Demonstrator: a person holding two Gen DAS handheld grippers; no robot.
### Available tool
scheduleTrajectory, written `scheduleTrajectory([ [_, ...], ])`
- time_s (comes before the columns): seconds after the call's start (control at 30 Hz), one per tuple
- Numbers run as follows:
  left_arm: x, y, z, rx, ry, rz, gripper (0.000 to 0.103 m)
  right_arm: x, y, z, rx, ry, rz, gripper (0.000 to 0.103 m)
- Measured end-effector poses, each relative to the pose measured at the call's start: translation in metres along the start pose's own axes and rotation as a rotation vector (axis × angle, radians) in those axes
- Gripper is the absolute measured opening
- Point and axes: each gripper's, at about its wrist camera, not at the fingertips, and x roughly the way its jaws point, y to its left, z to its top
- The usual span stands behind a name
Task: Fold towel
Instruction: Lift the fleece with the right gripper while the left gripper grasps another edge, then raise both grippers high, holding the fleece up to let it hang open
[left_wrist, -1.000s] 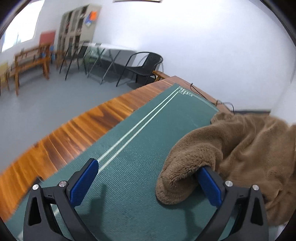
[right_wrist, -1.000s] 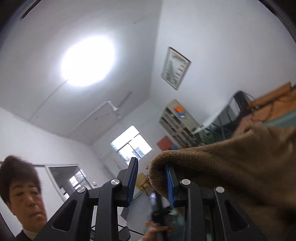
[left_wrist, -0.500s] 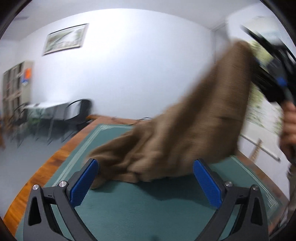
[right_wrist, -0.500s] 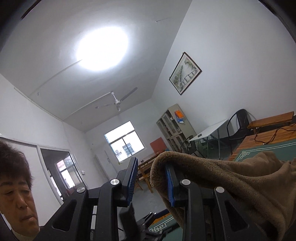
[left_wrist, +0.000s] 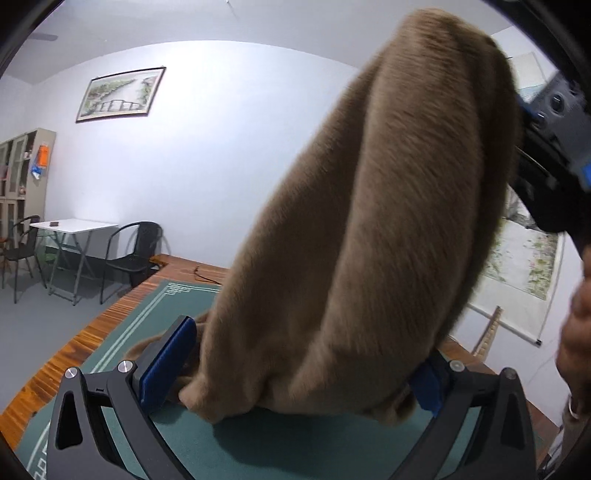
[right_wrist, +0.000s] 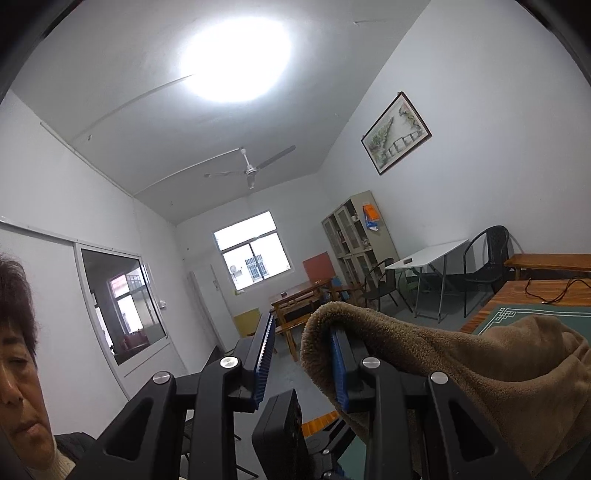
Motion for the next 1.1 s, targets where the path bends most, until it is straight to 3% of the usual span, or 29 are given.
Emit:
scheduleTrajectory([
  [0.03,0.003,0.001,0.002,-0.001,0.006,0.016,0.098,-0.001,-0.001,-0.002,0.006,-0.002,0.000,0.032],
  [0.07,0.006,0.003,0.004,-0.002,0.012,0.032,0.088,-0.002,-0.002,-0.004,0.012,-0.004,0.001,0.032],
  [0.17,0.013,0.012,0.010,-0.032,0.033,0.062,0.040,-0.005,-0.007,-0.006,0.010,-0.012,-0.031,0.032],
  [0.2,0.014,0.015,0.013,-0.049,0.036,0.070,0.034,-0.005,-0.008,-0.007,0.003,-0.011,-0.051,0.032],
  [0.33,0.009,0.038,0.021,-0.093,0.009,0.118,0.030,-0.010,-0.009,-0.017,-0.100,0.037,-0.283,0.037],
  [0.43,0.006,0.058,0.030,-0.111,-0.014,0.182,0.030,-0.018,-0.003,-0.038,-0.212,0.081,-0.410,0.077],
  [0.47,0.003,0.064,0.033,-0.115,-0.020,0.204,0.030,-0.022,0.000,-0.047,-0.256,0.089,-0.455,0.081],
  [0.53,-0.001,0.081,0.039,-0.131,-0.031,0.244,0.030,-0.032,0.003,-0.066,-0.331,0.108,-0.544,0.081],
  [0.67,-0.008,0.103,0.054,-0.149,-0.064,0.240,0.030,-0.051,-0.018,-0.110,-0.399,0.181,-0.771,0.081],
  [0.73,-0.010,0.104,0.062,-0.141,-0.079,0.235,0.030,-0.050,-0.043,-0.138,-0.449,0.284,-0.936,0.081],
  [0.8,-0.012,0.100,0.073,-0.120,-0.097,0.225,0.030,-0.044,-0.068,-0.163,-0.481,0.395,-1.033,0.081],
  [0.87,-0.016,0.089,0.087,-0.076,-0.120,0.210,0.030,-0.038,-0.085,-0.180,-0.457,0.459,-1.040,0.081],
  [0.97,-0.025,0.064,0.111,0.002,-0.159,0.180,0.030,-0.029,-0.098,-0.191,-0.432,0.485,-1.000,0.081],
  [1.1,-0.040,0.034,0.145,0.084,-0.227,0.135,0.030,-0.009,-0.097,-0.205,-0.560,0.500,-1.001,0.081],
])
